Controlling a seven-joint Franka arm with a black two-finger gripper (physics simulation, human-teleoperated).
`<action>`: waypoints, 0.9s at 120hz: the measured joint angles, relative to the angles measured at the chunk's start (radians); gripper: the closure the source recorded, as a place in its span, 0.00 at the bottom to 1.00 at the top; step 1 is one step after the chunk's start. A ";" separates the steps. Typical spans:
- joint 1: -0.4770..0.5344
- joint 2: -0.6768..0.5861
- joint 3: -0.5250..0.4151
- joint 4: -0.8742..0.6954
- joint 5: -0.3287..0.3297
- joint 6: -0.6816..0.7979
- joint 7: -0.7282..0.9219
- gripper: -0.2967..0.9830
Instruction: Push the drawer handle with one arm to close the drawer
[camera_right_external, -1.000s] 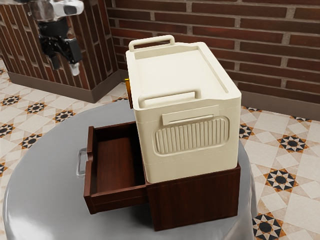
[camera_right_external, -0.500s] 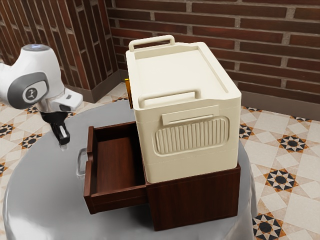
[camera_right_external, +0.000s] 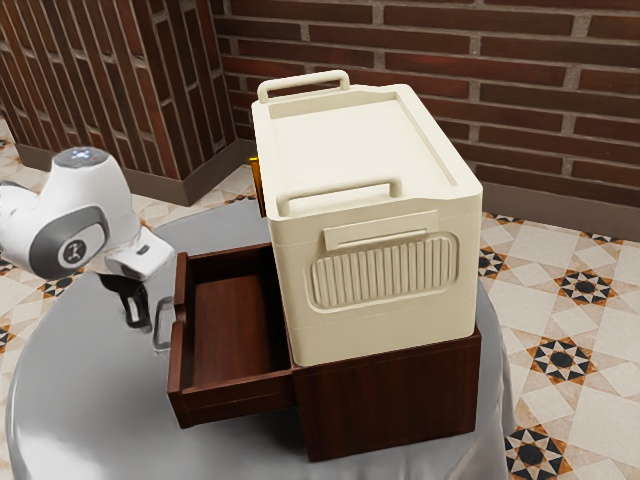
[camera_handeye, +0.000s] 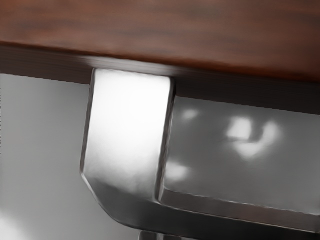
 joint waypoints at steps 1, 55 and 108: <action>-0.002 0.000 0.000 0.000 0.000 0.002 0.003 0.84; -0.082 0.035 -0.007 0.022 -0.086 0.045 0.118 0.84; -0.104 0.114 -0.078 0.110 -0.214 0.058 0.172 0.85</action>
